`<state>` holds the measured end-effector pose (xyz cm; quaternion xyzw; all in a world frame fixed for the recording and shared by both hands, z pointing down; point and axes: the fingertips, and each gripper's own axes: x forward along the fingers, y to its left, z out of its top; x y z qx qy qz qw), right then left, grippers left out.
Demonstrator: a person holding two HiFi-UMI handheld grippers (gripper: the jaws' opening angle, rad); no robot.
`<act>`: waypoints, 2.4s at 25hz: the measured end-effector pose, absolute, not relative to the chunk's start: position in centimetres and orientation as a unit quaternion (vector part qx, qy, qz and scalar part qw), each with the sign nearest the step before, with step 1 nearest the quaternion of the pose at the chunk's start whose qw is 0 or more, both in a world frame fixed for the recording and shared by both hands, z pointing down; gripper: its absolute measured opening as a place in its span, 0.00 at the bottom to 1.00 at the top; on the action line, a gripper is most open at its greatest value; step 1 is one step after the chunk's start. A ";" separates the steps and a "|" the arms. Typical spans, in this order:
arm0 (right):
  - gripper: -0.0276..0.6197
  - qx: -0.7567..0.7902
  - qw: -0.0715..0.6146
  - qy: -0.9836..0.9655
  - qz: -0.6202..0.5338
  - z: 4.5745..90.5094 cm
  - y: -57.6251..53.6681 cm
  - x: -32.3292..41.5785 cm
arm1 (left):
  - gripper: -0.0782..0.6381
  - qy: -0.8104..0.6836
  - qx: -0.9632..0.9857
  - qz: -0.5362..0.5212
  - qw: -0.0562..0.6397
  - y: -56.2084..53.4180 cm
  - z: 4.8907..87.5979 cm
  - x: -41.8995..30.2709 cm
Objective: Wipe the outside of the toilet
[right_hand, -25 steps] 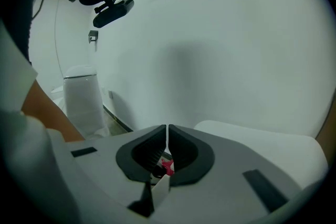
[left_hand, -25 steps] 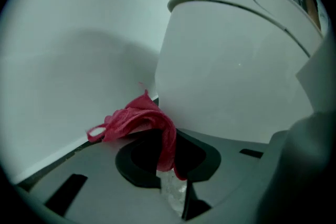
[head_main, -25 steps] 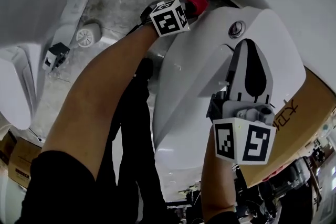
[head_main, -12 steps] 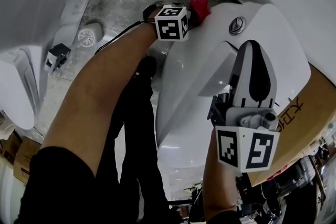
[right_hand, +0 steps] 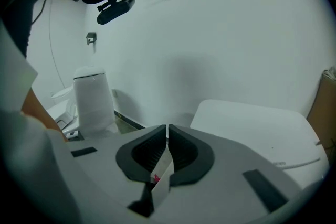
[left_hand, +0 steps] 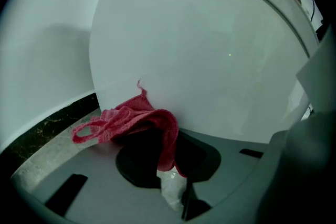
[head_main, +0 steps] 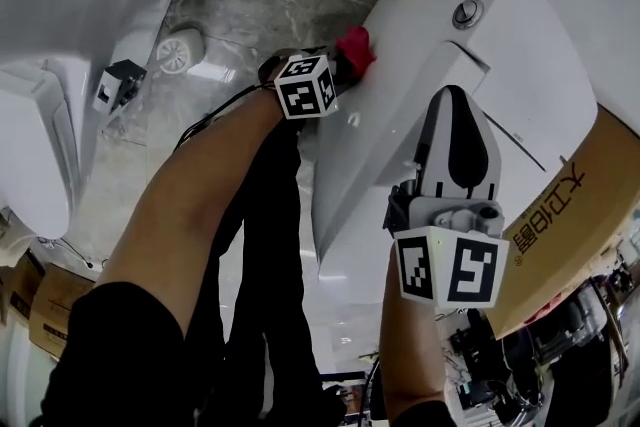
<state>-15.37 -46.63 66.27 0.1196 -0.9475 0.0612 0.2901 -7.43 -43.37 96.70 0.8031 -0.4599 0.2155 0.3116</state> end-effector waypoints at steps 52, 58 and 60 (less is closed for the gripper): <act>0.10 0.110 0.270 -0.956 0.025 59.8 -37.1 -9.6 | 0.20 -0.522 0.735 0.159 0.403 -27.9 91.1 -4.4; 0.10 0.115 0.263 -0.957 0.030 62.2 -41.5 -13.5 | 0.20 -0.539 0.741 0.200 0.347 -37.3 92.0 -14.5; 0.10 0.110 0.265 -0.958 0.027 62.9 -42.8 -14.3 | 0.20 -0.532 0.750 0.216 0.329 -40.0 92.9 -16.0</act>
